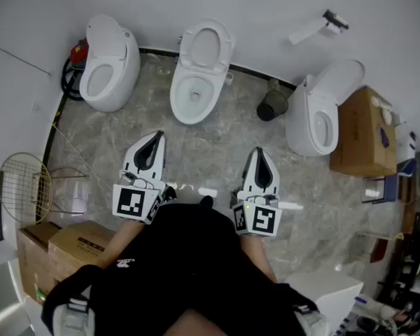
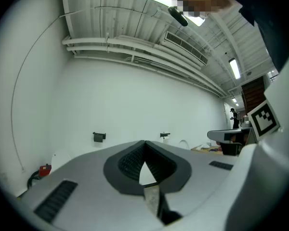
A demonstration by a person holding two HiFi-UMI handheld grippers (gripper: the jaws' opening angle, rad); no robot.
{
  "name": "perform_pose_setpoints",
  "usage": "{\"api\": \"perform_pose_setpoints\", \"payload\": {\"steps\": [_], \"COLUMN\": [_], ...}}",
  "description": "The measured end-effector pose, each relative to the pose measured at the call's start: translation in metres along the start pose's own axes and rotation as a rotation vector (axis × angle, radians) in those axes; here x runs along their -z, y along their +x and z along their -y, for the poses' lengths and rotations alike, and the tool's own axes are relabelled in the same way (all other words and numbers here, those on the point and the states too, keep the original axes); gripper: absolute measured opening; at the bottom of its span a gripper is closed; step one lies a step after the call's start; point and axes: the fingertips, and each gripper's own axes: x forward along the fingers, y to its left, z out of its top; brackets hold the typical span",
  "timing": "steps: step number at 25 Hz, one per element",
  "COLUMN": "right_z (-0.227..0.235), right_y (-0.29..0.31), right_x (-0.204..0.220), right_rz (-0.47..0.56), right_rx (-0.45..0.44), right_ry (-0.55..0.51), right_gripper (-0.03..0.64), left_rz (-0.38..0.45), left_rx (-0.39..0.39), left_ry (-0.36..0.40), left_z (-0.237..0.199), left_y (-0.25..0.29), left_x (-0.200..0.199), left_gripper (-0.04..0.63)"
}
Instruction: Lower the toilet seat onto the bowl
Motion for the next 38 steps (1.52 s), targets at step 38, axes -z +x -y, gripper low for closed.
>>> {"api": "perform_pose_setpoints", "payload": {"steps": [38], "right_z": [-0.005], "right_y": [0.01], "right_x": [0.002], "right_rz": [0.0], "right_rx": [-0.006], "right_ry": [-0.027], "right_gripper": [0.085], "left_rz": [-0.009], "left_rx": [-0.012], "left_ry": [0.035], "left_z": [-0.009], "left_y": [0.005], "left_x": [0.003], "left_gripper": [0.042]}}
